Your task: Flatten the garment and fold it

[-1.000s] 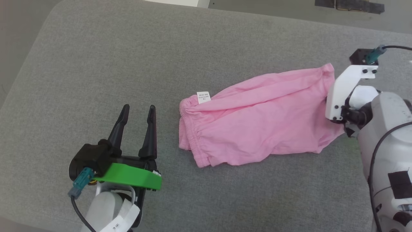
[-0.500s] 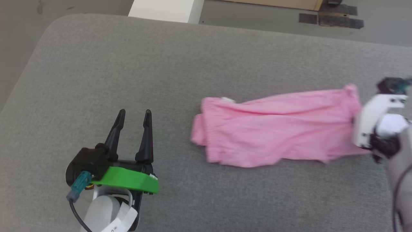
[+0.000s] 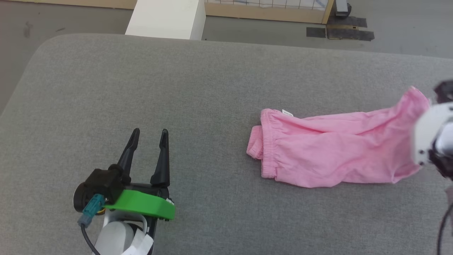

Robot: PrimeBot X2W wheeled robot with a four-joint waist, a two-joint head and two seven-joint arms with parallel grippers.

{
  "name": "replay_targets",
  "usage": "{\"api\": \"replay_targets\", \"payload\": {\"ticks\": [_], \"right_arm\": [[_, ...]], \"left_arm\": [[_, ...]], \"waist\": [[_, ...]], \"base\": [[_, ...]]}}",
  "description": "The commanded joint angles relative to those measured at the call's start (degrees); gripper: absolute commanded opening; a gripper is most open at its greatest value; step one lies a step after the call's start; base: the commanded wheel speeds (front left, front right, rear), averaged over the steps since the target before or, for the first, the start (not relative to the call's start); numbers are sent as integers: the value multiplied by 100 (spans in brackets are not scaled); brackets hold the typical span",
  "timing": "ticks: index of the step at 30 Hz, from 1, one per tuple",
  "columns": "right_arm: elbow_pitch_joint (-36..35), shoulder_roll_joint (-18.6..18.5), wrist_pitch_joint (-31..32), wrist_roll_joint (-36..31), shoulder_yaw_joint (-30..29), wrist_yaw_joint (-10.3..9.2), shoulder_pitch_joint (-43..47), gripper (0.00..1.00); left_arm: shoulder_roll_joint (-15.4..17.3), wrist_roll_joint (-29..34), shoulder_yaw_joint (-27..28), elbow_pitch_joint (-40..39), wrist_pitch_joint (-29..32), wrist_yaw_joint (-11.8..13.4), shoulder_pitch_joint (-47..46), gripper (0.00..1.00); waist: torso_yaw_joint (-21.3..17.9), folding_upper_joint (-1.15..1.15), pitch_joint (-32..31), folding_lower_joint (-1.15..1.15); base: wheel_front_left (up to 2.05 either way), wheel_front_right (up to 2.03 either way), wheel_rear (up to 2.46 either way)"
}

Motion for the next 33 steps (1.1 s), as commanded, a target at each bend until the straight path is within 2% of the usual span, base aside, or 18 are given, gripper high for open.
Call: {"api": "replay_targets", "payload": {"ticks": [1,8,13,20,31,32,33], "right_arm": [[-347,99,134,34,222,-11,88,0],[-2064,53,1048,443,1687,-11,76,0],[-2314,125,1287,631,2526,-11,-174,0],[-1445,585,1071,783,3410,-11,-549,0],[396,1080,591,1030,3771,-11,-906,0],[484,1101,556,1063,3765,-11,-924,11],[551,1121,508,1100,3760,-11,-939,47]], "left_arm": [[-18,35,-10,22,-27,-18,63,100],[-18,99,-53,52,-27,-31,26,100],[-18,83,-108,54,-27,-37,-38,100],[-18,31,-259,74,-27,-42,-137,100],[-18,-32,-376,85,-27,-44,-225,100],[-18,-34,-376,85,-27,-44,-224,100],[-18,-36,-372,87,-27,-44,-220,100]], "waist": [[8,0,-27,0],[159,0,-33,0],[323,0,34,0],[556,0,178,0],[760,0,310,0],[760,0,310,0],[757,0,307,0]], "base": [[0,0,0],[0,0,0],[0,0,0],[0,0,0],[0,0,0],[0,0,0],[0,0,0]]}}
